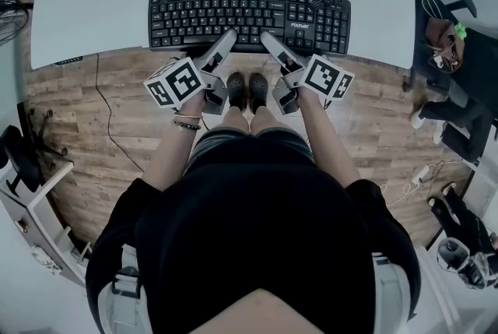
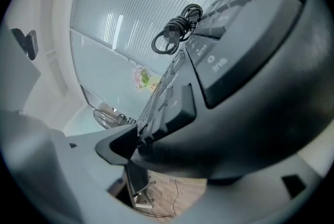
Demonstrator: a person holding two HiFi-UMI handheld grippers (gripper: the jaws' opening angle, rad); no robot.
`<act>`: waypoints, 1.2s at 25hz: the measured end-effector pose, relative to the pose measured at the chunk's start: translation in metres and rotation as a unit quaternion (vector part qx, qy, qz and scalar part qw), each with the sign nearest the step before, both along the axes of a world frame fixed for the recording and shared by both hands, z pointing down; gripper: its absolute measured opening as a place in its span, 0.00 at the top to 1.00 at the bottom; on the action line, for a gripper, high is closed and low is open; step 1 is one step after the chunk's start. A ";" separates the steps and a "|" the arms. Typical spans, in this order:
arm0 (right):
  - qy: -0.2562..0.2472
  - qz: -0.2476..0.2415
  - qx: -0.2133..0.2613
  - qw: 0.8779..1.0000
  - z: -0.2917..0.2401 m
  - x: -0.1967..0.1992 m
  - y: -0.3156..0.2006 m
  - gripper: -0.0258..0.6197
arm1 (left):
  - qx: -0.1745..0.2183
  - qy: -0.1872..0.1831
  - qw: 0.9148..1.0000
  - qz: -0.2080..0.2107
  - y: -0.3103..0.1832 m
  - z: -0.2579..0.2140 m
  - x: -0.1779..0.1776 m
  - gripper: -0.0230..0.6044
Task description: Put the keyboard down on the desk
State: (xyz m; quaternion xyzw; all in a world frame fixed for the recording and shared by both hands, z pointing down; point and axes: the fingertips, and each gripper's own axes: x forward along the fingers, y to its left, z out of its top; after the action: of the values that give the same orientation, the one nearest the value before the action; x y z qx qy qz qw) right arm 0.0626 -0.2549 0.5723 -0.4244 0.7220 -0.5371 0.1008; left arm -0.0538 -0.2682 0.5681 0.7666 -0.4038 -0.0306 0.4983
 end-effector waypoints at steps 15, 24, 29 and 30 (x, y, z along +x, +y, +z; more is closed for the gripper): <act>0.064 0.000 0.006 0.998 -0.008 0.011 0.017 0.35 | 0.013 -0.054 0.998 0.019 0.013 -0.005 -0.007 0.36; 0.100 -0.029 0.008 0.995 -0.018 0.013 0.038 0.35 | 0.014 -0.108 0.993 0.055 0.039 -0.012 -0.013 0.36; 0.133 -0.057 0.012 0.989 -0.029 0.010 0.058 0.35 | 0.021 -0.128 0.987 0.094 0.057 -0.025 -0.005 0.36; 0.133 -0.059 0.012 0.989 -0.032 0.009 0.062 0.35 | 0.026 -0.131 0.986 0.099 0.060 -0.029 -0.004 0.36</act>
State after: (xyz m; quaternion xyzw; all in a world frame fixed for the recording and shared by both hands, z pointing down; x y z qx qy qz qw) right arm 0.0712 -0.1926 0.5400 -0.4473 0.7589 -0.4726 -0.0228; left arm -0.0582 -0.2083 0.5392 0.8128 -0.3869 0.1094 0.4217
